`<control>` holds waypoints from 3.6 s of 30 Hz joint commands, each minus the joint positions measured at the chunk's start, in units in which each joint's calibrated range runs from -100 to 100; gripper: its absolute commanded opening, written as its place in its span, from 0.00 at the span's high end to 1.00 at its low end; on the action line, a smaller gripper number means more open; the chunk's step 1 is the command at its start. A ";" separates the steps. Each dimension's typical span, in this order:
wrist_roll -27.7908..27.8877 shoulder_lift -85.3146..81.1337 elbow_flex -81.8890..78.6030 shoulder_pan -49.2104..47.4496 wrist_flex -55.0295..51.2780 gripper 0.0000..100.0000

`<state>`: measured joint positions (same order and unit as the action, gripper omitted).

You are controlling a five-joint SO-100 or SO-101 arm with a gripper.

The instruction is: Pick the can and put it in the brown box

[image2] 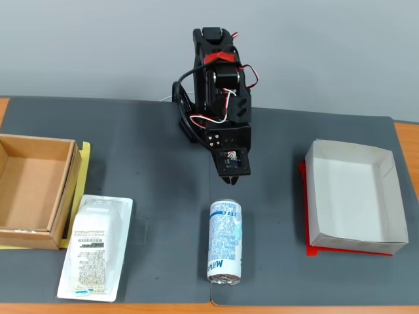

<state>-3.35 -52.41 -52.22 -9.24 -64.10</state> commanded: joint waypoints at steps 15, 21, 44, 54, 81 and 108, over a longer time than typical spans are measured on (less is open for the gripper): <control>-0.15 33.65 30.59 -1.32 3.65 0.98; 0.17 40.85 35.48 -3.19 3.39 0.91; -0.20 51.10 36.75 -4.65 5.12 0.62; -1.50 58.13 40.28 -4.90 5.21 0.62; -2.54 72.87 48.42 -4.33 5.21 0.62; -2.49 73.37 47.33 -4.25 4.78 0.86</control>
<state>-5.69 20.88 -6.44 -13.16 -59.52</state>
